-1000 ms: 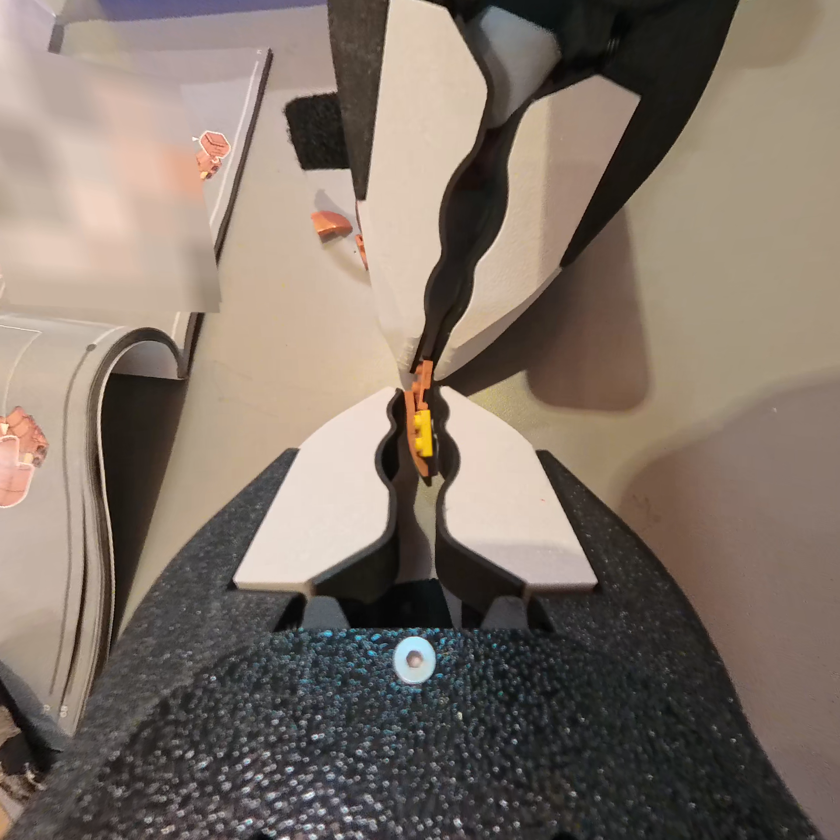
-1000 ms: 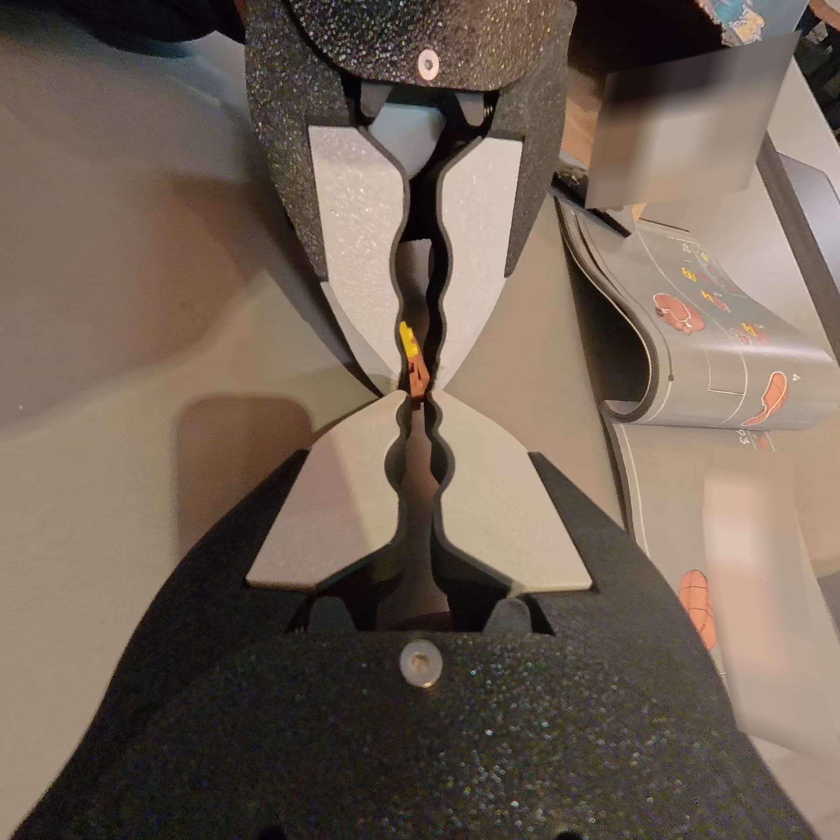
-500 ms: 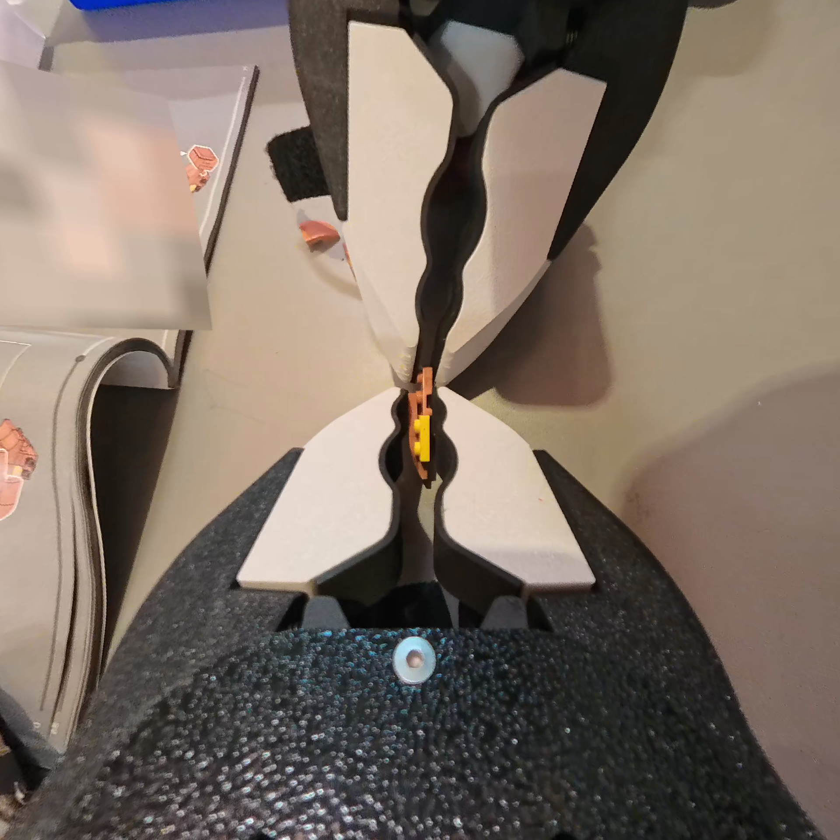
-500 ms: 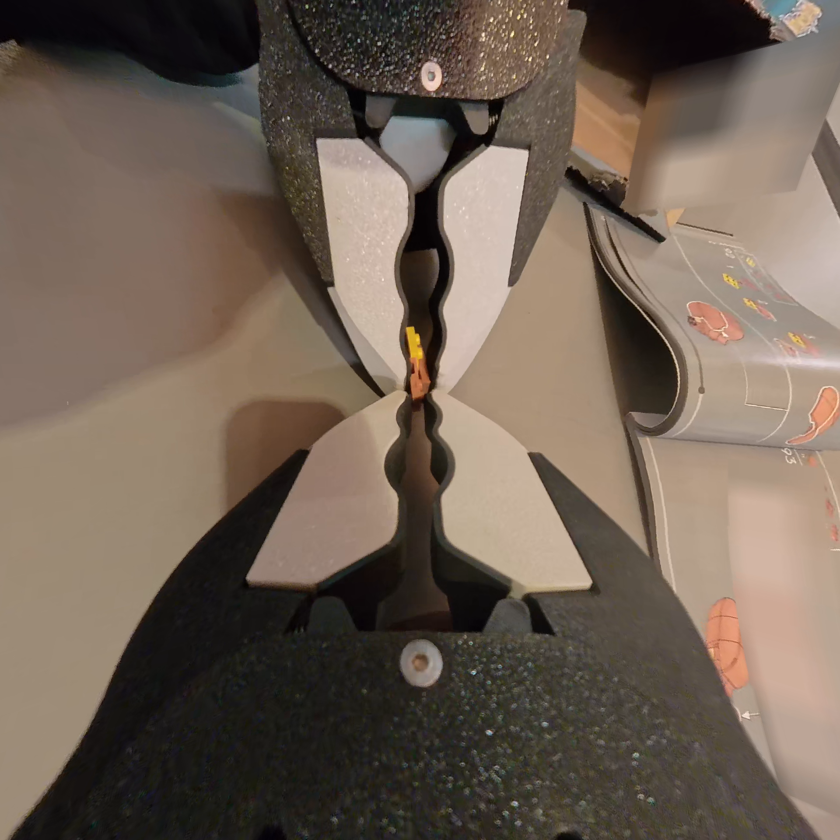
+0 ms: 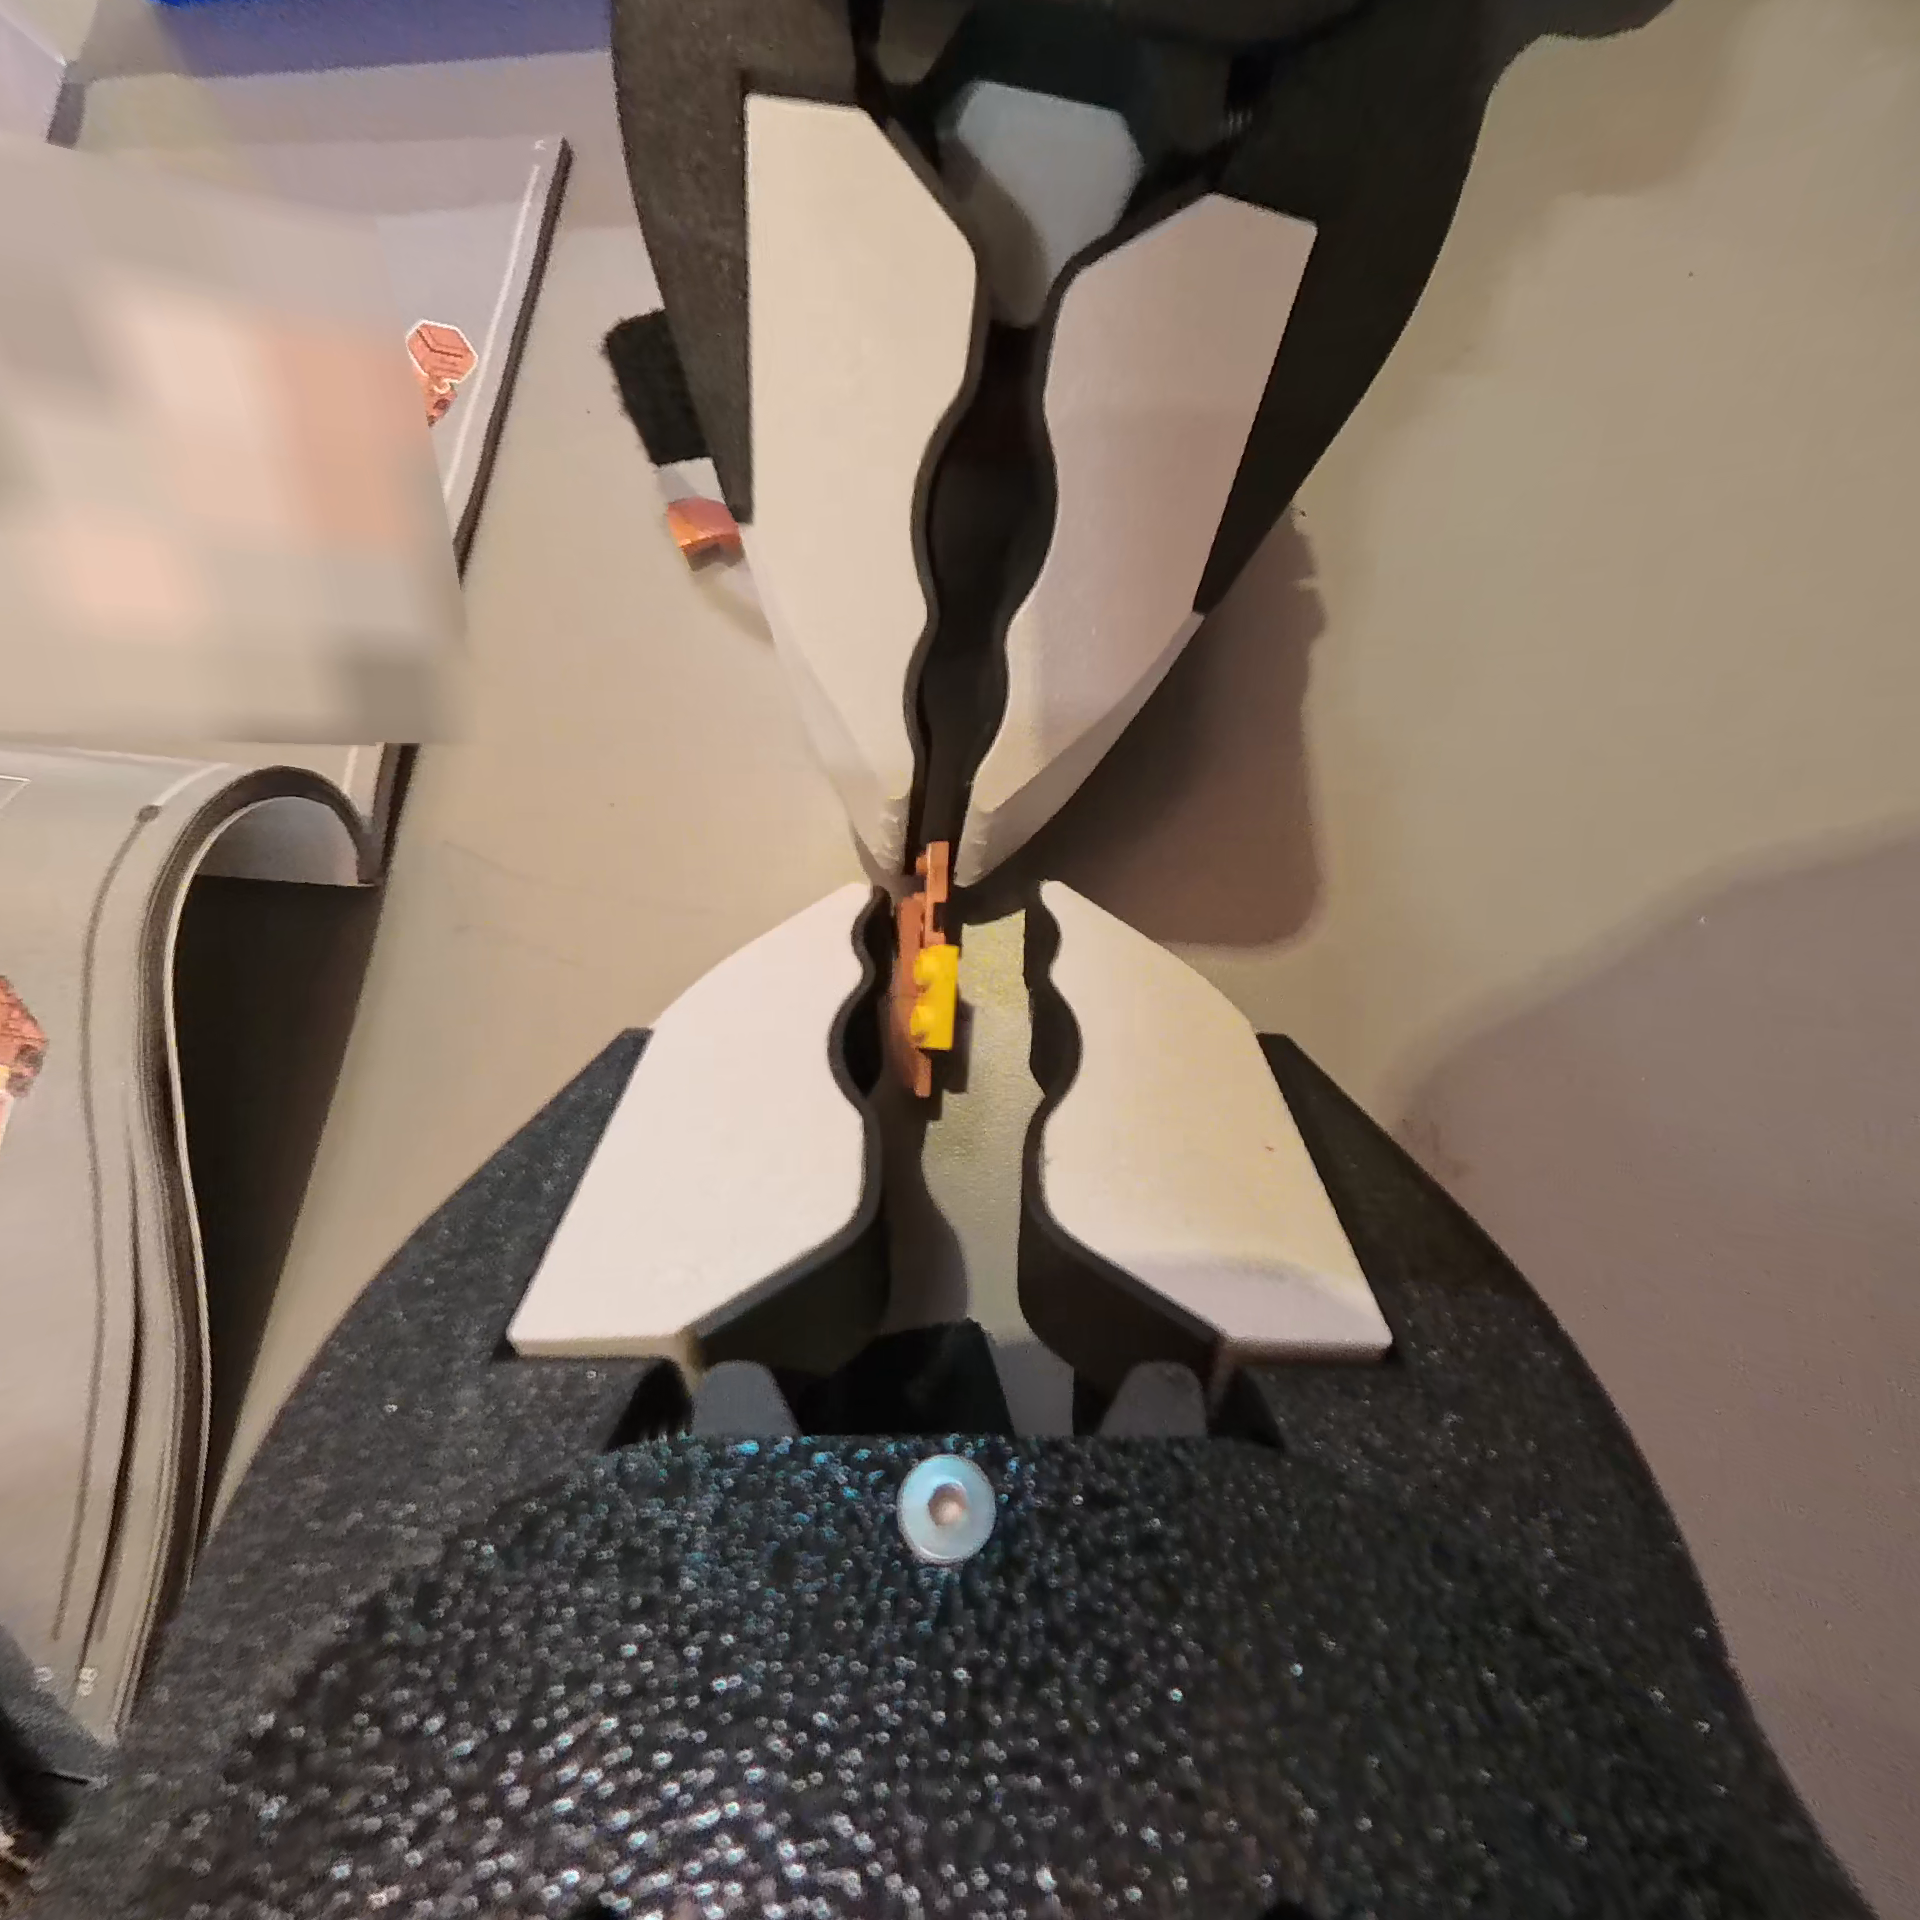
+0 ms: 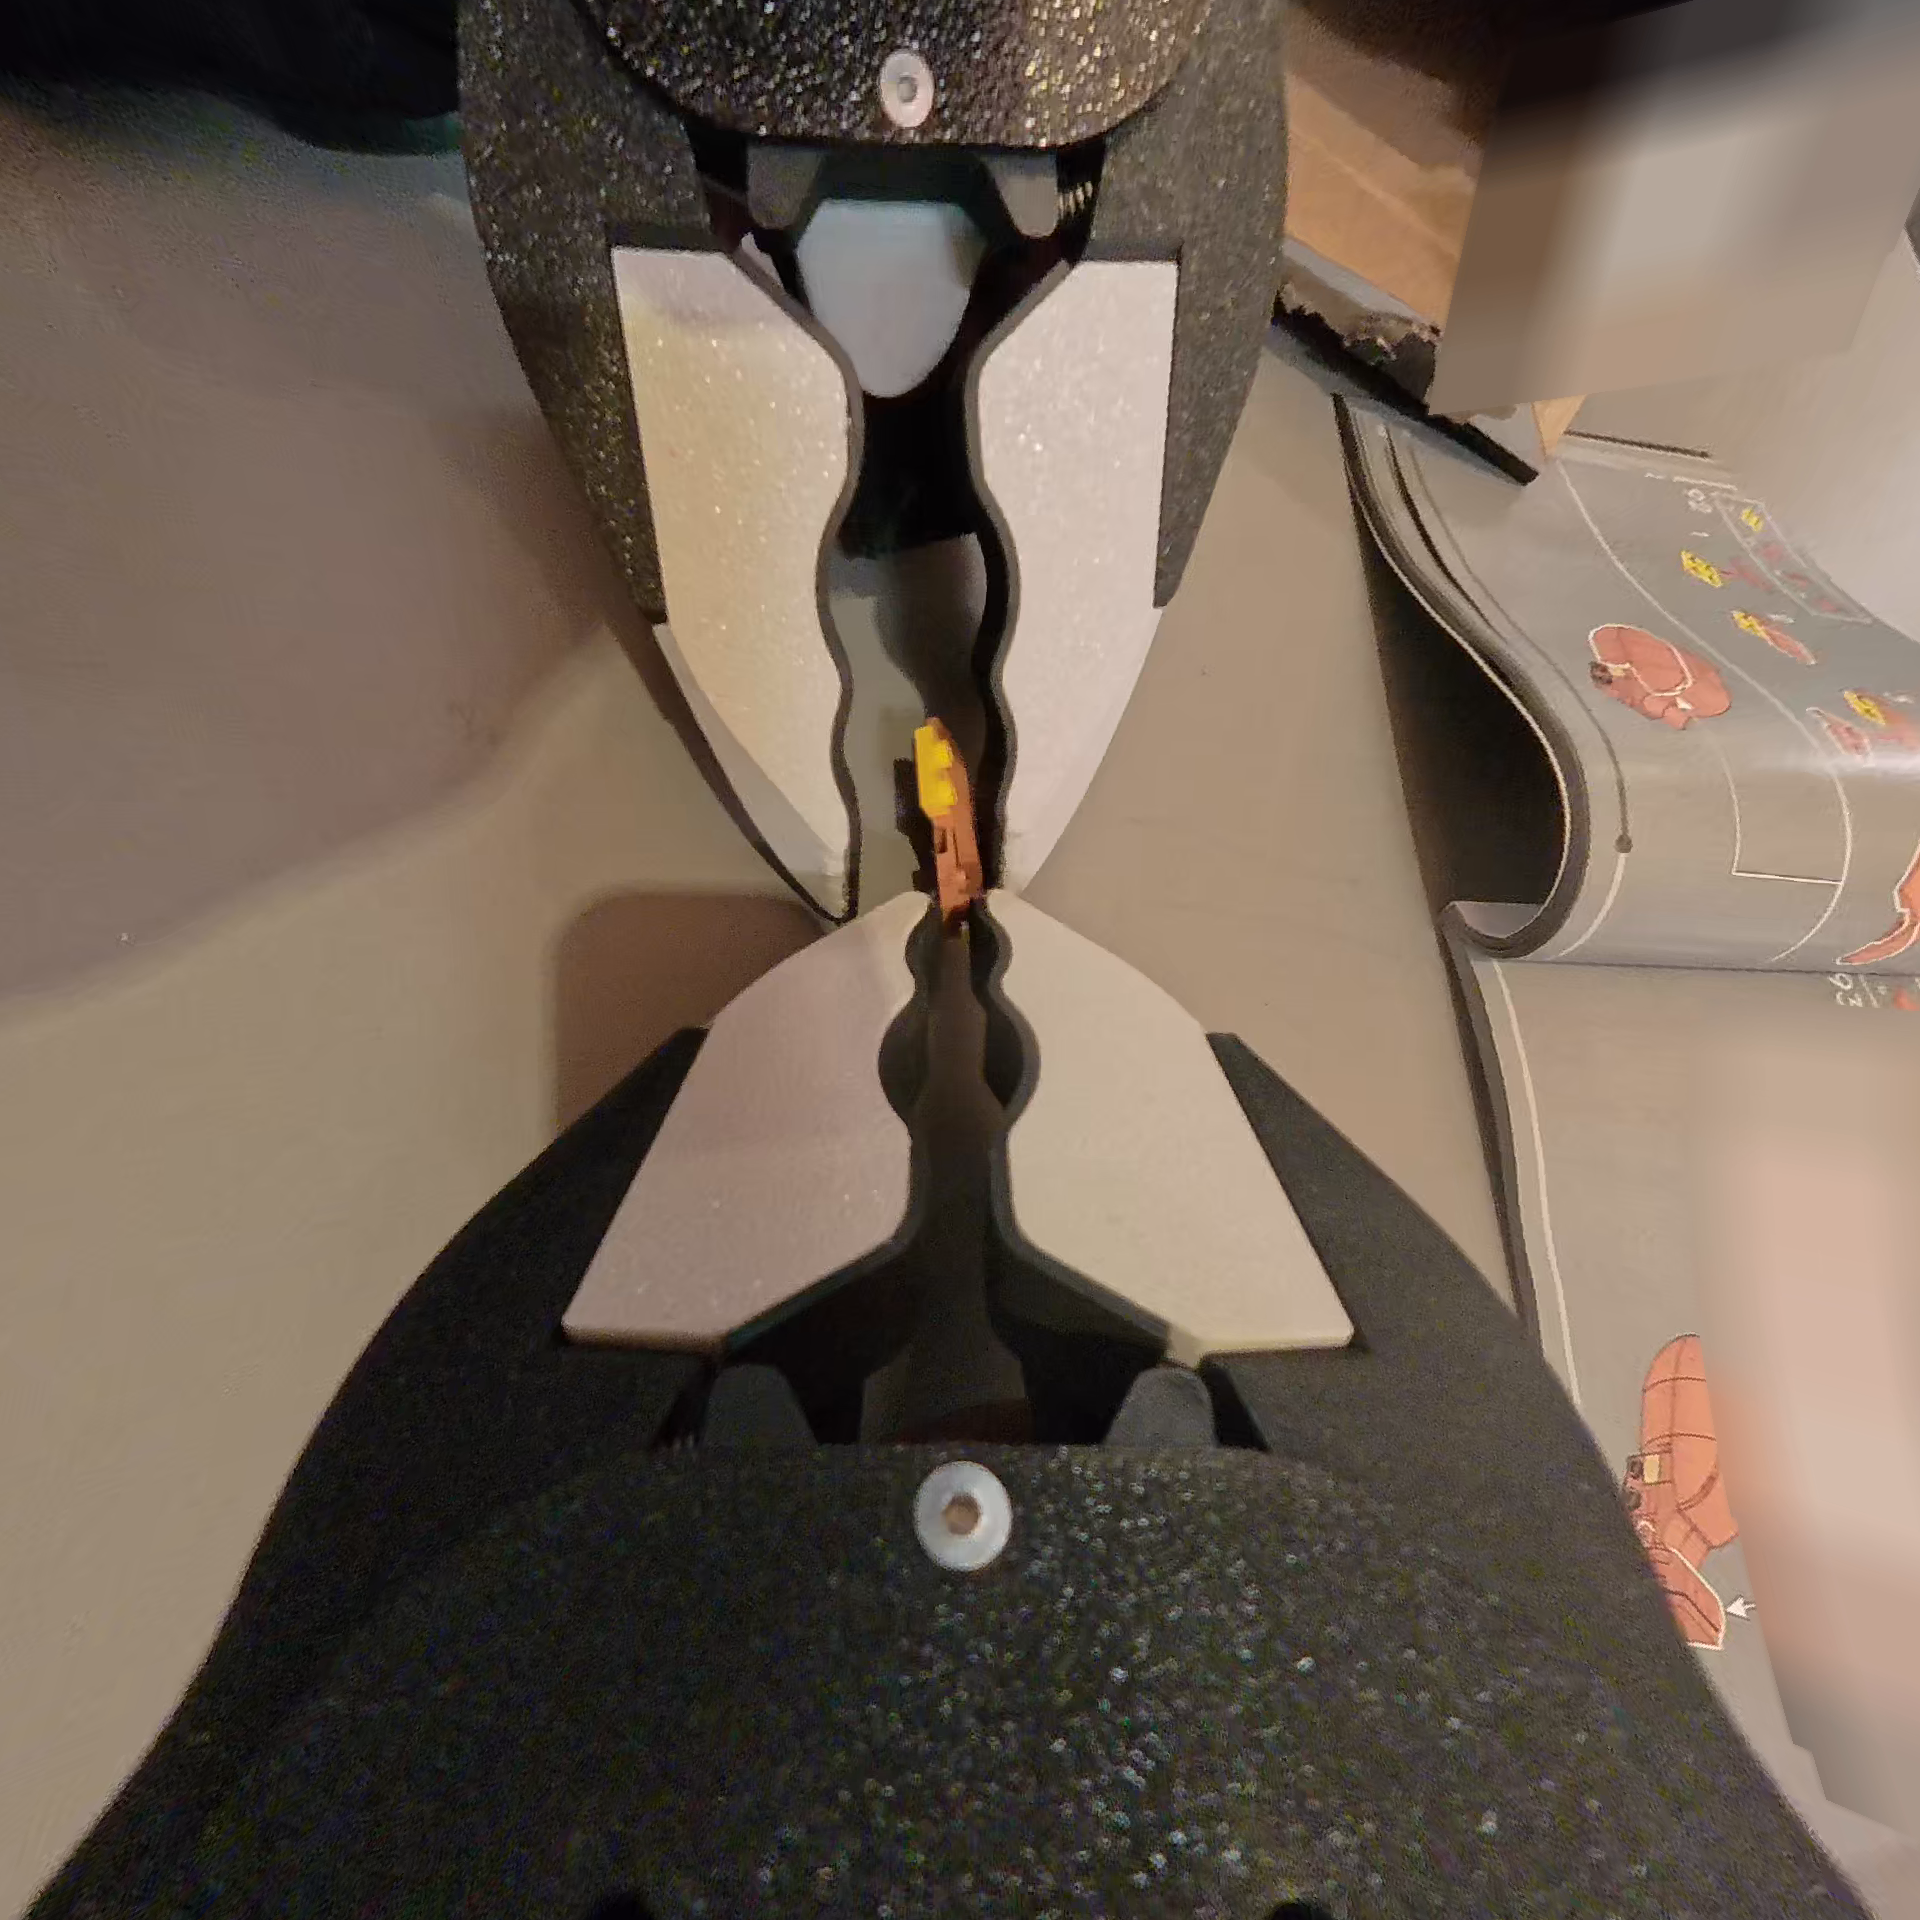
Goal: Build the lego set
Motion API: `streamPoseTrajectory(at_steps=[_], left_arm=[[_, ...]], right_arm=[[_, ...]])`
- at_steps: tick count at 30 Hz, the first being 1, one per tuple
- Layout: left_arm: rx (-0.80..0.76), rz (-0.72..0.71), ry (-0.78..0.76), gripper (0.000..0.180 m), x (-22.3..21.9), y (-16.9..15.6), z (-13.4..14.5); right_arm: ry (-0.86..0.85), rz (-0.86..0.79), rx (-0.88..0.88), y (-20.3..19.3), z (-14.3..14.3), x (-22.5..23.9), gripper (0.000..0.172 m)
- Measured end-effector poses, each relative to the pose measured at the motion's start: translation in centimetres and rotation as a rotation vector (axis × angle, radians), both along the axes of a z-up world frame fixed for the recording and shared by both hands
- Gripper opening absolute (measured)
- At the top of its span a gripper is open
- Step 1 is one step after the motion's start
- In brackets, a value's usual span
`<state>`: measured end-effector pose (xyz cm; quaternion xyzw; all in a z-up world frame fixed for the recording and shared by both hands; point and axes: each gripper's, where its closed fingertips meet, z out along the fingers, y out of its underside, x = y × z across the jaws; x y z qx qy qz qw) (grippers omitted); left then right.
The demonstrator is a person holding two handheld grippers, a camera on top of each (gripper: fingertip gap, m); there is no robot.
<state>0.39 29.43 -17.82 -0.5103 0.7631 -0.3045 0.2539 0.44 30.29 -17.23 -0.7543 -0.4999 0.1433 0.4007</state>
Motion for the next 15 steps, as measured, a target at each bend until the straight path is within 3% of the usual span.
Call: streamPoseTrajectory(at_steps=[15], left_arm=[[0.076,0.035,0.048,0.020,-1.2,1.6,-0.2]], right_arm=[[0.005,-0.011,0.012,0.3,0.2,-0.1,0.005]])
